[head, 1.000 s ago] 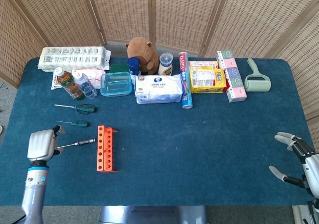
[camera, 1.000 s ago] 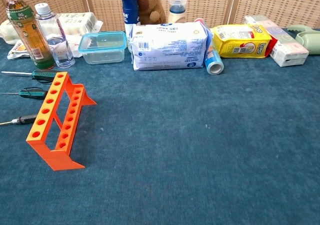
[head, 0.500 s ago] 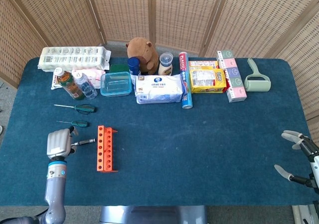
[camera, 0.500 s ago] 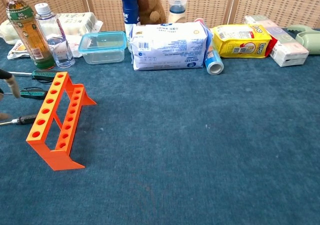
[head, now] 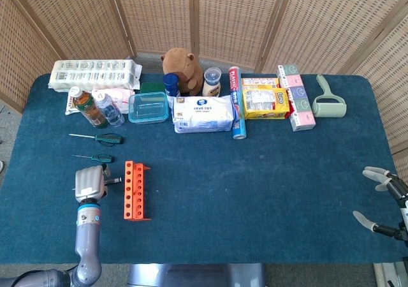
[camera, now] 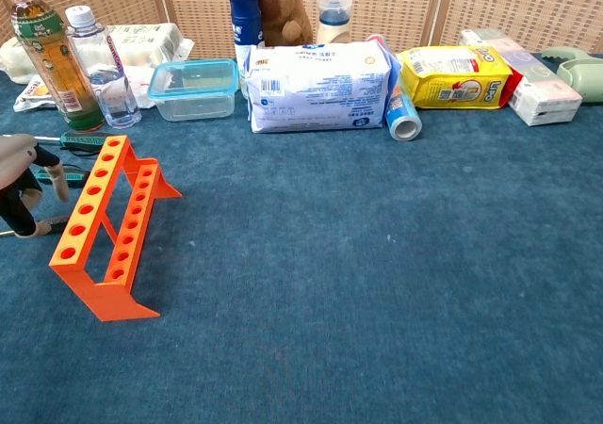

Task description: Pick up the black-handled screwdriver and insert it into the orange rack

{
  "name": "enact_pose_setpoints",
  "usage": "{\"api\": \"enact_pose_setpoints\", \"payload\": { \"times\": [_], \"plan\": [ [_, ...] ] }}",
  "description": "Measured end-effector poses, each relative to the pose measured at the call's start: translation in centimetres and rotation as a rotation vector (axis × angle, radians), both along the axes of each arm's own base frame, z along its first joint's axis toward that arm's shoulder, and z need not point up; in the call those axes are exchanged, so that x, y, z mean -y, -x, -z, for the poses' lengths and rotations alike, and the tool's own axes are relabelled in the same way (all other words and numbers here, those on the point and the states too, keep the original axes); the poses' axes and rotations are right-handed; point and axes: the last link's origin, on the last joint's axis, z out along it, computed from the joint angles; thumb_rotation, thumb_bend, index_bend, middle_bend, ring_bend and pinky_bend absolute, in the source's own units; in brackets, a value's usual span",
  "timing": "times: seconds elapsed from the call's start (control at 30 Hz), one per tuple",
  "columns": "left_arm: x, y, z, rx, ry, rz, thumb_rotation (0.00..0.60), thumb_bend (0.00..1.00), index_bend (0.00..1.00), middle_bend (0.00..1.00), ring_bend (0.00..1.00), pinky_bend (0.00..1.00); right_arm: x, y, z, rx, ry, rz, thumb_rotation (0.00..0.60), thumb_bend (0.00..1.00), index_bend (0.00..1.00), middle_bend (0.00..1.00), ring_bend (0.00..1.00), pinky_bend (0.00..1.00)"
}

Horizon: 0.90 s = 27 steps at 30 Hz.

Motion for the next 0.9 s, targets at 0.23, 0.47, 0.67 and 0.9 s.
{"api": "enact_pose_setpoints", "payload": {
  "times": [0.23, 0.47, 0.67, 0.9],
  "plan": [
    [-0.5, -0.4, 0.5, 0.002, 0.002, -0.007, 0.6, 0.28, 0.48, 0.87, 0.85, 0.92, 0.0, 0.0, 0.0, -0.001, -0.005, -0.001, 0.6, 0.23, 0.21, 0.22, 0.26, 0.39],
    [-0.9, -0.8, 0.9, -0.004, 0.006, -0.01, 0.6, 0.28, 0.48, 0.87, 0.85, 0.92, 0.0, 0.1, -0.1, 0.005, -0.002, 0.002, 0.6, 0.23, 0.21, 0.22, 0.26, 0.39],
    [-1.1, -1.0, 1.3, -0.017, 0.016, -0.026, 0.6, 0.28, 0.48, 0.87, 0.85, 0.92, 0.1, 0.2, -0.3, 0.015, -0.004, 0.001, 0.6, 0.23, 0.21, 0.22, 0.27, 0.39],
    [-1.1, -1.4, 1.8, -0.031, 0.015, -0.024, 0.6, 0.28, 0.48, 0.87, 0.85, 0.92, 0.1, 0.3, -0.7, 0.033, 0.001, 0.002, 0.6, 0.23, 0.21, 0.22, 0.27, 0.39]
  ]
}}
